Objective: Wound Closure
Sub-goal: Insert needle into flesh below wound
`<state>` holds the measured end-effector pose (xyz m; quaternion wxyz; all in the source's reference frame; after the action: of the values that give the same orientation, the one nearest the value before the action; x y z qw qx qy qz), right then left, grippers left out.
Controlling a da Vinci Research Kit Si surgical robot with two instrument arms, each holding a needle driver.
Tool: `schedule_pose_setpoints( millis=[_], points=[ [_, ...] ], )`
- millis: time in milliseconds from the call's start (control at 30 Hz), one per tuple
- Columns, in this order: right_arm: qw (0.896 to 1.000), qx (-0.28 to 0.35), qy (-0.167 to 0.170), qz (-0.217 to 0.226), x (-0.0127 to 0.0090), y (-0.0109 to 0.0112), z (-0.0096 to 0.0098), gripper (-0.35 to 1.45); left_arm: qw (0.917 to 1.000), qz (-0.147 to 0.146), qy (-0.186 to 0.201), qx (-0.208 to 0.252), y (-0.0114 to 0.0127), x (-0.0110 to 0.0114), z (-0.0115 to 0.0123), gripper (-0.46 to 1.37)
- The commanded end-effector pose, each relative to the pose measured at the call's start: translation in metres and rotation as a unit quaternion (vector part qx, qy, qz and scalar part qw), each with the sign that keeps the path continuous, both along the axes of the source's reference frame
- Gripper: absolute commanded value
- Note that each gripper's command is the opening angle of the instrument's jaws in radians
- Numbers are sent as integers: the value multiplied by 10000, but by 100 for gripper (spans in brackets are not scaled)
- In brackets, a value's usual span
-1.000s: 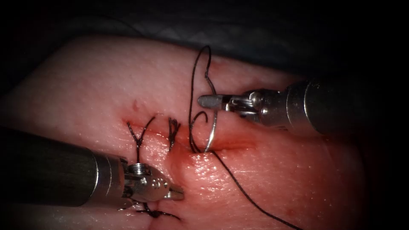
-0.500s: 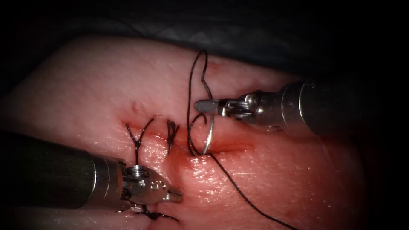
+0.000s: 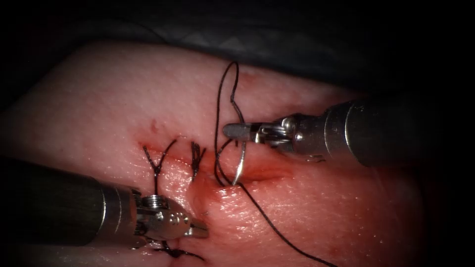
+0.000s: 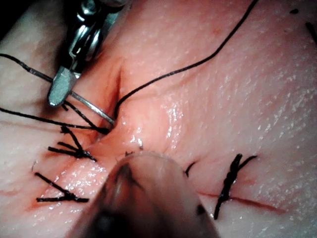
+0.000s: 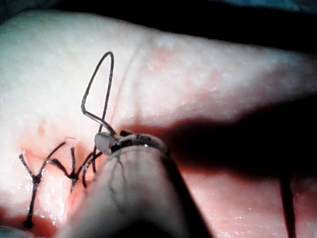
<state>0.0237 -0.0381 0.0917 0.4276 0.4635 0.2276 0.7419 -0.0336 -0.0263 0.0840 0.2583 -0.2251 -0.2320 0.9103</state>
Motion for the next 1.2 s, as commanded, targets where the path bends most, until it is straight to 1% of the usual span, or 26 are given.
schedule_pose_setpoints(
  millis=[33, 300, 600, 700, 933, 1200],
  points=[
    [10000, 40, -9, -22, 1, -1, 1, -35, 10000, -8, -3, -7, 1, 2, 0, -16],
    [9999, 131, 65, -22, 7, -13, 0, -35, 10000, -18, -45, -52, 6, 7, 1, -10],
    [9994, 247, 227, -102, 24, -26, -7, -35, 9999, -38, -121, -111, 12, 4, 6, -20],
    [9993, 287, 227, -115, 24, -28, -10, -35, 9998, -52, -146, -119, 15, 5, 7, -23],
    [9988, 416, 167, -175, 17, -38, -10, -35, 9998, -64, -163, -103, 25, 7, 10, -19],
    [9984, 492, 187, -209, 19, -52, -16, -35, 9998, -32, -179, -112, 31, 5, 9, -17]
  ],
)
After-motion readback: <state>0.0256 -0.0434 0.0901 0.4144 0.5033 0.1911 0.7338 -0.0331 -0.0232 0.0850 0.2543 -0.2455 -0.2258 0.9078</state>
